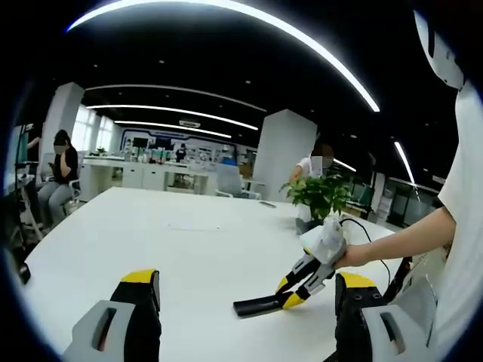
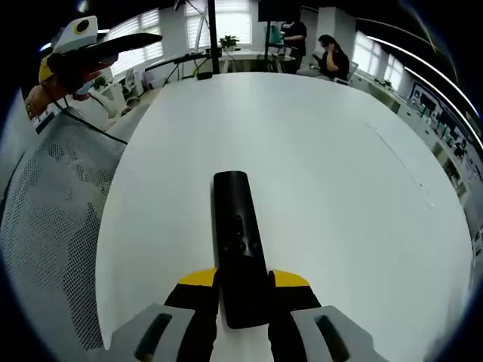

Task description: Press the specified remote control buttons in sequence, fully releasing each button before pressing the next.

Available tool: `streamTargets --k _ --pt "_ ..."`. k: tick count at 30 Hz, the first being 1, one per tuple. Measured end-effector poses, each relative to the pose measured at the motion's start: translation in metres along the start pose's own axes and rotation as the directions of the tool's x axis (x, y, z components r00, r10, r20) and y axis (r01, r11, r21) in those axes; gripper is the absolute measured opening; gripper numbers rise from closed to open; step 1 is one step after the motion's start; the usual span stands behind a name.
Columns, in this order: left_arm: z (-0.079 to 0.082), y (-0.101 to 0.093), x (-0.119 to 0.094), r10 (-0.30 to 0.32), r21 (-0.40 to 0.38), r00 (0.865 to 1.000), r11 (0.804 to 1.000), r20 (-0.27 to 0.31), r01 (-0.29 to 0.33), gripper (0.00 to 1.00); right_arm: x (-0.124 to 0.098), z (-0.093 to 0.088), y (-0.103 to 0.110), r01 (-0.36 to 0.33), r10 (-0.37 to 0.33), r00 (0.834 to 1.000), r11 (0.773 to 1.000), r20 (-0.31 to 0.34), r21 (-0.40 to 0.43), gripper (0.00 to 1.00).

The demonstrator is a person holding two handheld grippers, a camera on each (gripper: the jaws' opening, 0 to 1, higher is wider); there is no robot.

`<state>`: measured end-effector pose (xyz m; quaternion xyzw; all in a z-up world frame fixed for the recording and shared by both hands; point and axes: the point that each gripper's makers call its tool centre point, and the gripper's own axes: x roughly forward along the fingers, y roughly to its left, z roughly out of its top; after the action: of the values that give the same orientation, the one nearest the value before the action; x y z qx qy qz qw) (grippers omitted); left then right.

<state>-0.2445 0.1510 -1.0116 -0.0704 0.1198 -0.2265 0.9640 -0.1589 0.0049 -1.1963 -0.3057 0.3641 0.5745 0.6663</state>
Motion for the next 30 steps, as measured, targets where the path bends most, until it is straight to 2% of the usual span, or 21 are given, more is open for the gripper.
streamTargets --k 3,4,6,11,16,22,25,27,30 --pt "0.0 0.002 -0.003 0.007 0.006 1.0 1.0 0.004 -0.007 0.99 0.002 0.002 -0.011 0.002 -0.002 1.0 1.0 -0.017 -0.018 0.23" --pt "0.001 -0.003 -0.005 0.007 0.026 1.0 1.0 -0.002 -0.007 0.99 0.003 0.002 -0.015 0.003 -0.004 1.0 1.0 -0.022 -0.024 0.23" --pt "-0.003 -0.002 -0.007 0.013 0.04 0.999 0.999 -0.029 -0.011 0.99 0.004 0.004 -0.023 0.01 -0.011 0.999 0.999 -0.033 -0.033 0.23" --pt "-0.004 0.003 -0.011 0.036 0.009 0.999 0.999 -0.021 -0.036 0.99 0.008 0.008 -0.045 -0.001 -0.005 0.997 0.997 -0.077 -0.078 0.24" --pt "-0.003 0.002 -0.011 0.054 0.003 0.998 0.999 -0.016 -0.054 0.99 0.012 0.014 -0.065 -0.022 0.019 0.997 0.998 -0.071 -0.052 0.25" --pt "-0.008 0.004 -0.011 0.066 0.023 0.997 0.998 -0.05 -0.065 0.99 0.014 0.018 -0.088 -0.02 0.02 0.999 1.0 -0.041 0.001 0.25" --pt "-0.006 0.003 -0.011 0.071 0.003 0.997 0.998 -0.037 -0.07 0.99 0.015 0.018 -0.096 0.0 -0.002 0.999 0.997 -0.04 -0.073 0.25" --pt "-0.016 0.012 -0.023 0.068 -0.012 0.997 0.998 -0.036 -0.068 0.99 0.015 0.019 -0.097 0.028 -0.028 1.0 0.999 0.0 0.015 0.27" --pt "-0.004 0.006 -0.024 0.062 -0.023 0.998 0.998 -0.027 -0.063 0.99 0.013 0.023 -0.099 0.068 -0.088 0.989 0.985 0.122 0.157 0.34"
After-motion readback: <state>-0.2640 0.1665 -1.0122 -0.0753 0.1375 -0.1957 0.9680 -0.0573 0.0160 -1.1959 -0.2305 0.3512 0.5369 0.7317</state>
